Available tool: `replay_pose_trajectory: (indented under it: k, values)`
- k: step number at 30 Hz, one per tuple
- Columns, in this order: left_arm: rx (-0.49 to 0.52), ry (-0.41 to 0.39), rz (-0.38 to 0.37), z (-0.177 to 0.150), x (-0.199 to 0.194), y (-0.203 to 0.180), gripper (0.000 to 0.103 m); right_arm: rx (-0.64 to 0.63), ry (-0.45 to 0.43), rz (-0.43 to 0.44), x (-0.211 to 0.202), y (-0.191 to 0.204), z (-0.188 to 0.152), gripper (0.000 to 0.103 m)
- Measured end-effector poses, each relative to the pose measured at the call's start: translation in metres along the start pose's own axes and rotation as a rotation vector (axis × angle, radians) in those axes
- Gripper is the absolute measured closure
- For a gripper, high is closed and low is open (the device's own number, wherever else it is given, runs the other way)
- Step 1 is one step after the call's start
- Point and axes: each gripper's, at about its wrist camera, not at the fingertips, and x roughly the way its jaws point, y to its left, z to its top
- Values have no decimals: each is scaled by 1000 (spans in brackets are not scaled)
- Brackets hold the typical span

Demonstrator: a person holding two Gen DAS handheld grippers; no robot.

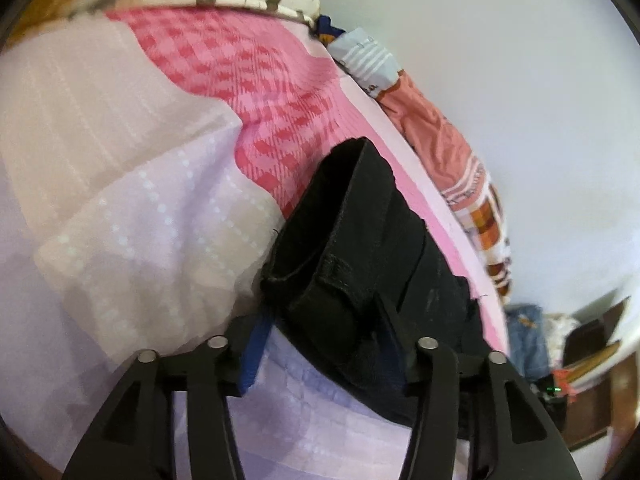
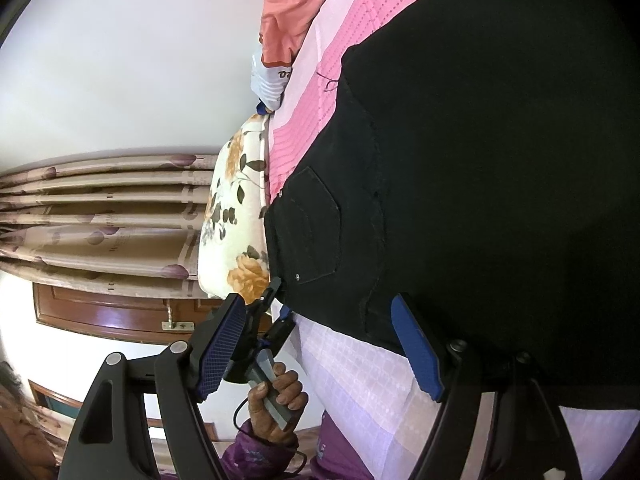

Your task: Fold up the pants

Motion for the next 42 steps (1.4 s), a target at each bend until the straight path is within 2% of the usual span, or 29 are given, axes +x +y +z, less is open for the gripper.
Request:
replay_pose_trajectory:
  k: [1, 3, 4, 6, 9, 14, 16, 19, 22, 23, 25, 26, 27, 29, 32, 38, 42]
  values:
    - [6, -23, 38, -1, -4, -3, 41, 1, 0, -4, 0, 0, 0, 30]
    - [8, -87, 137, 1, -13, -5, 22, 2, 2, -14, 2, 1, -1, 30]
    - [-9, -92, 134, 3, -15, -3, 22, 3, 1, -19, 2, 1, -1, 30]
    - [-65, -38, 22, 8, -10, 10, 22, 6, -1, -27, 2, 1, -1, 29]
    - [-84, -4, -25, 11, -8, 14, 22, 11, -6, -36, 3, 2, -1, 27]
    - [-54, 136, -166, 11, 13, 4, 22, 11, -7, -58, 4, 3, -3, 27]
    - [-10, 128, -138, 10, 15, -4, 22, 19, -10, -63, 4, 2, -3, 26]
    - [-75, 96, -193, 12, 13, 6, 22, 22, -15, -70, 4, 3, -3, 26]
    - [-32, 89, -204, 12, 14, 2, 23, 16, -15, -81, 5, 4, -4, 24]
    - [20, 79, -208, 10, 13, -5, 25, 15, -15, -84, 6, 5, -3, 23]
    - [97, 53, -188, 6, 13, -12, 37, 12, -13, -92, 7, 6, -3, 22]
    - [122, 44, -160, 5, 14, -13, 55, 11, -12, -96, 7, 6, -3, 22]
    - [113, 46, -131, 7, 17, -8, 64, 11, -11, -97, 8, 6, -2, 22]
    - [52, 62, -168, 6, 20, 7, 68, 12, -9, -99, 7, 5, -2, 22]
    - [122, 53, -140, 4, 18, -3, 70, 11, -10, -99, 7, 5, -2, 22]
    - [184, 41, -149, 9, 8, -20, 73, 13, -13, -95, 8, 6, 0, 22]
    - [174, 41, -155, 10, 4, -24, 73, 14, -34, -67, 3, 6, 0, 22]
